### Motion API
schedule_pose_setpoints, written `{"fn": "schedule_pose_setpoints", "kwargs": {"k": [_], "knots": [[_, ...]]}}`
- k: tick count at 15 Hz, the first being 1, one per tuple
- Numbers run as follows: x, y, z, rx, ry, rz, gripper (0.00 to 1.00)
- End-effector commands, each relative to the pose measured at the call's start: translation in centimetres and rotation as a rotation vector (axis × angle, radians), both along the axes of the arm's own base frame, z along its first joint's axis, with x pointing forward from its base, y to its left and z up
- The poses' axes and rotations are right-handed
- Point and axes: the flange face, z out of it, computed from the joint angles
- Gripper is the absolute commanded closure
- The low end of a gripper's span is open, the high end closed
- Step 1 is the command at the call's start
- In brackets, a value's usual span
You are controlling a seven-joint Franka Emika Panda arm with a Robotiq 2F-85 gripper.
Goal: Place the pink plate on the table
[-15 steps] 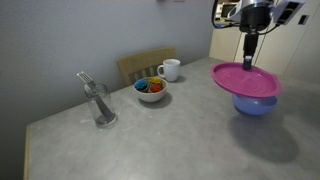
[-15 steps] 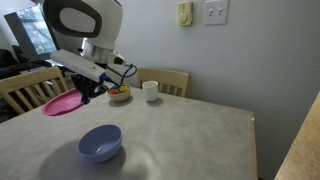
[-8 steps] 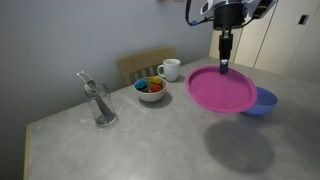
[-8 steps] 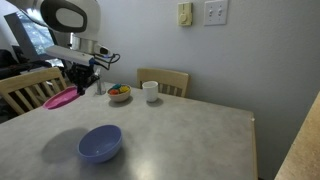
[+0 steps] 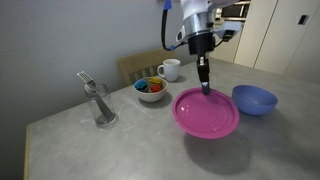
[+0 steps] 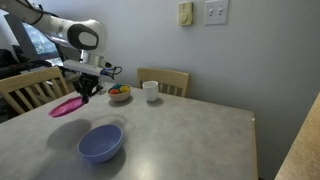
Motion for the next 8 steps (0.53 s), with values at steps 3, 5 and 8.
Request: {"fn": "schedule_pose_setpoints", "kwargs": {"k": [3,5,8], "knots": [[3.1,-0.4,-5.5,-0.046,0.124,0.057,0.98],[3.6,-0.9,-6.9,-0.06,0.149,0.063,0.98],[4.3,-1.4,-8.2,-0.068,0.174,0.067,0.98]]}}
